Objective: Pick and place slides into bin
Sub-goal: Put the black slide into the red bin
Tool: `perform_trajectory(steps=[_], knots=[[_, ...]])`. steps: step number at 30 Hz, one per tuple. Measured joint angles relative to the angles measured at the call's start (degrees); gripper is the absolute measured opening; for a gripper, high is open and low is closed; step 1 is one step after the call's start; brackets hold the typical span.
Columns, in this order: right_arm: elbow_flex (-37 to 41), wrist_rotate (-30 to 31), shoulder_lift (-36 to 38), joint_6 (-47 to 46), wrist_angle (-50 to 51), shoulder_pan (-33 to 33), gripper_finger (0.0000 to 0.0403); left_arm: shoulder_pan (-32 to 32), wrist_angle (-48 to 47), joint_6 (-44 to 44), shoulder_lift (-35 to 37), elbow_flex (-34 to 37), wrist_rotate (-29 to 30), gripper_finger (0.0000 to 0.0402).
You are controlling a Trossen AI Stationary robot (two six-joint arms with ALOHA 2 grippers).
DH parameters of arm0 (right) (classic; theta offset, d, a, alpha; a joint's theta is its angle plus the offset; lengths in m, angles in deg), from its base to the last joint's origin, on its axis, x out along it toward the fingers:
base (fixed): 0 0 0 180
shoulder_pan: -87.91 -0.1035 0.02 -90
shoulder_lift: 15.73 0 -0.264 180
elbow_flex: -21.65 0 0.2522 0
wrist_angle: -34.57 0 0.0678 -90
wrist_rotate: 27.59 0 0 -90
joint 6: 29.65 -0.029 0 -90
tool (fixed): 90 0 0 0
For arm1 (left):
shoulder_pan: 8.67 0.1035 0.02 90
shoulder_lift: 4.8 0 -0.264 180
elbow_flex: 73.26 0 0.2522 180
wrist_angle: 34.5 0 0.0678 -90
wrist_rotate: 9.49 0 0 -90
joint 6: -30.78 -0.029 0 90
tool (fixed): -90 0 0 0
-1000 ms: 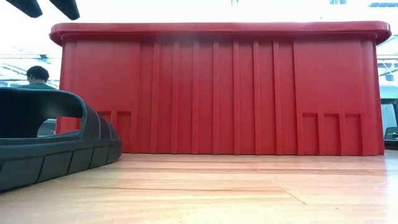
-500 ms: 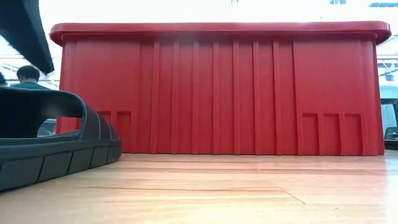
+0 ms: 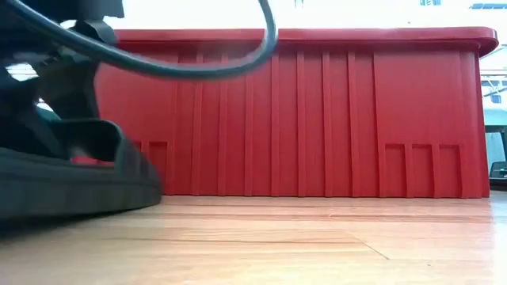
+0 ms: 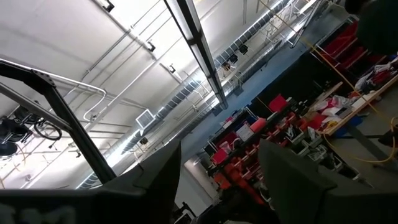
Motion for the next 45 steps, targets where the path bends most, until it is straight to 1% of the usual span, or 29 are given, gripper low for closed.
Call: perform_trajectory(steps=[6, 9, 12, 18, 19, 25, 29, 34, 39, 43, 45], knots=[[0.00, -0.02, 0.00, -1.05, -0.01, -0.01, 0.0205, 3.31, -0.47, -1.10, 0.17, 0.94, -0.81, 0.0202], [0.00, -0.02, 0.00, -1.05, -0.02, 0.00, 0.0205, 4.30, -1.13, -4.28, 0.09, 0.44, -0.67, 0.0187], [0.00, -0.02, 0.00, -1.05, -0.02, 0.01, 0.0205, 4.81, -0.93, -7.38, 0.07, -0.29, -0.58, 0.0145], [0.00, -0.02, 0.00, -1.06, -0.02, 0.01, 0.0205, 5.07, -1.34, -9.45, 0.07, -0.37, -2.40, 0.0026], [0.00, -0.02, 0.00, -1.05, -0.02, 0.01, 0.0205, 5.01, -1.40, -9.45, 0.07, -0.37, -2.77, 0.0014], [0.00, -0.02, 0.02, -1.05, -0.03, 0.01, 0.0205, 4.03, -2.42, -8.73, 1.67, -0.37, -5.00, 0.0005], [0.00, -0.02, 0.02, -1.02, -0.04, 0.01, 0.0205, 2.80, -2.99, -8.24, 5.59, -0.37, -6.34, 0.0005], [0.00, 0.00, 0.02, -0.97, -0.02, 0.01, 0.0205, 1.06, -4.65, -4.36, 14.11, -0.37, -5.79, 0.0004], [0.00, 0.04, 0.02, -0.61, -0.02, 0.01, 0.0205, 0.20, -3.15, 0.17, 24.59, -0.39, -4.32, 0.0003], [0.00, 0.07, 0.02, 0.32, -0.02, 0.01, 0.0205, 0.28, 1.45, -0.57, 31.94, -0.39, -1.93, 0.0002], [0.00, 0.09, 0.02, 0.56, -0.02, 0.01, 0.0205, 0.86, 5.30, -1.67, 35.12, -0.39, -1.15, 0.0001]])
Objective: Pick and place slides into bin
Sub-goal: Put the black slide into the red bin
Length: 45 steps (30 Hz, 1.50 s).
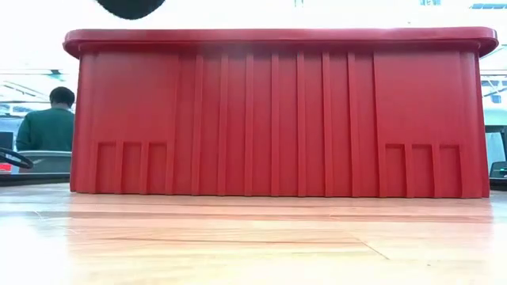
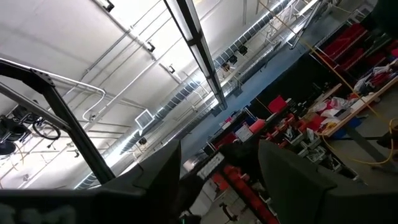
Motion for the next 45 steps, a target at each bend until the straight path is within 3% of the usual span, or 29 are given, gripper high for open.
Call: perform_trajectory(steps=[6, 15, 21, 26, 31, 38, 45], knots=[[0.00, 0.04, 0.00, 0.10, -1.14, 0.00, 0.0205, 2.31, 14.59, -7.81, 7.11, -0.02, 8.01, 0.0001], [0.00, 0.11, 0.00, 8.10, -15.16, 0.02, 0.0205, 6.95, 38.29, -32.62, 14.91, -0.09, 19.89, 0.0000], [0.00, 0.13, 0.32, 15.01, -22.51, 0.33, 0.0205, 12.89, 46.16, -49.43, 17.76, -0.09, 20.60, 0.0000], [-0.01, 0.07, 3.47, 15.81, -22.11, 2.37, 0.0205, 20.29, 44.41, -51.60, 19.56, -0.11, 18.35, 0.0000], [-0.02, 0.02, 9.80, 20.73, -15.72, 5.22, 0.0205, 28.71, 34.55, -51.11, 19.31, -2.18, 10.07, 0.0000], [-1.74, 0.13, 18.65, 24.71, -1.12, 10.25, 0.0205, 37.12, 21.15, -54.00, 13.68, -8.68, 5.70, 0.0000], [-11.17, 0.13, 21.23, 25.90, 20.32, 15.27, 0.0205, 43.44, 15.08, -58.42, 6.16, -13.56, 5.69, 0.0000]])
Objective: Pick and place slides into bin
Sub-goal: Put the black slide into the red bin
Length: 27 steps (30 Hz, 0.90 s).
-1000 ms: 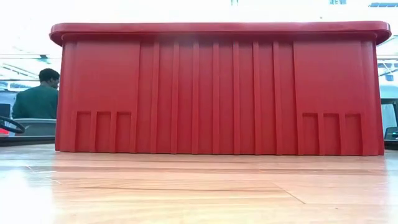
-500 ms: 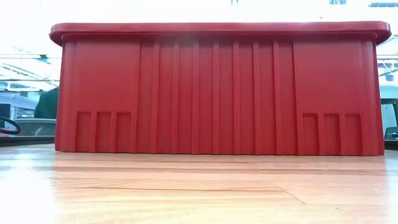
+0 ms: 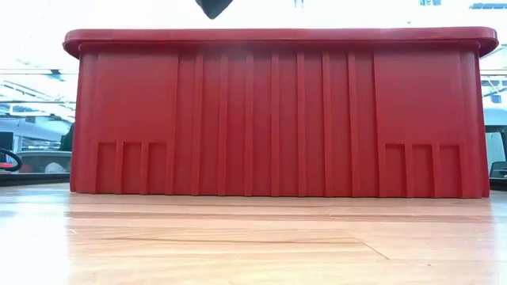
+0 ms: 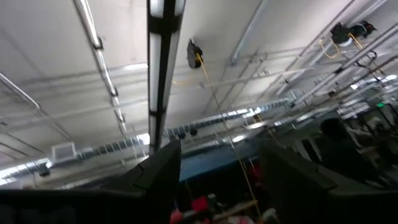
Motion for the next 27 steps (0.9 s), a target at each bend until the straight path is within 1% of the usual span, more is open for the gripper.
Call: perform_trajectory(steps=[3, 6, 9, 11, 15, 20, 27], knots=[[-4.02, 0.00, -0.10, 0.02, 9.81, 1.79, 0.0205, 2.43, -1.38, -0.31, -3.30, -0.12, 0.00, 0.0000], [-5.88, 0.60, -0.11, -0.65, 14.97, 3.37, 0.0205, 4.46, -3.88, -1.26, -7.67, -0.15, -1.21, 0.0000], [-5.90, 2.18, -0.04, -1.80, 16.35, 4.37, 0.0205, 5.85, -5.44, -0.65, -12.66, -0.10, -3.45, 0.0000], [-5.90, 2.31, -0.05, -1.57, 17.12, 4.88, 0.0205, 6.17, -5.12, -0.34, -15.87, -0.10, -3.77, 0.0000], [-5.90, 1.48, 0.00, -1.98, 18.63, 5.47, 0.0205, 6.18, -4.55, -0.61, -21.49, -0.10, -2.15, 0.0000], [-5.90, 1.32, 0.17, -2.58, 20.41, 5.47, 0.0205, 6.25, -4.51, 3.56, -27.40, -0.10, -2.12, 0.0000], [-5.87, 1.29, 0.19, -3.21, 22.61, 5.45, 0.0205, 6.18, -4.31, 4.62, -35.01, -0.08, -2.03, 0.0000]])
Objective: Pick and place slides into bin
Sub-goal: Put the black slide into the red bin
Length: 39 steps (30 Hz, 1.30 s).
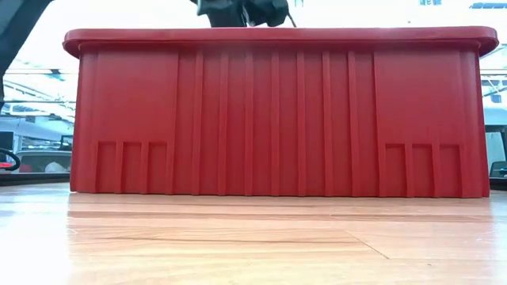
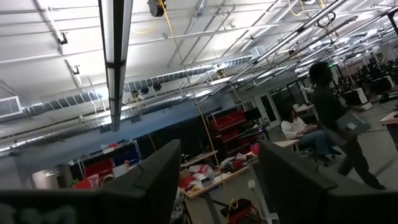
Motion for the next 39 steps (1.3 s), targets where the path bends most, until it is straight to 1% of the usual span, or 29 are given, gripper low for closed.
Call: perform_trajectory(steps=[2, 6, 13, 18, 23, 26, 39], knots=[[0.00, -0.02, 0.02, -0.30, 0.17, 0.00, 0.0205, -0.04, 0.21, 0.22, -1.70, 0.00, -0.40, 0.0000], [0.00, -0.02, 0.02, -0.30, 0.21, 0.00, 0.0205, -0.20, 2.58, 0.63, -4.10, 0.00, -3.23, 0.0000], [0.00, -0.04, 0.02, -1.37, 0.41, -0.02, 0.0205, -1.14, 3.86, 1.48, -6.15, 0.00, -4.00, 0.0000], [0.00, -0.24, 0.02, -2.72, 1.02, -0.07, 0.0205, -1.40, 7.48, 1.45, -6.08, 2.23, -4.46, 0.0000], [0.02, -1.49, 0.02, -3.24, 1.62, -0.07, 0.0205, -1.51, 8.95, 1.64, -6.03, 4.94, -5.12, 0.0000], [0.02, -1.51, 0.00, -3.58, 1.68, -0.09, 0.0205, -1.51, 10.60, 1.50, -6.01, 7.30, -6.90, 0.0000], [0.02, -1.52, 0.00, -4.82, 1.81, -0.09, 0.0205, -1.55, 15.40, 1.14, -6.08, 8.26, -7.65, 0.0000]])
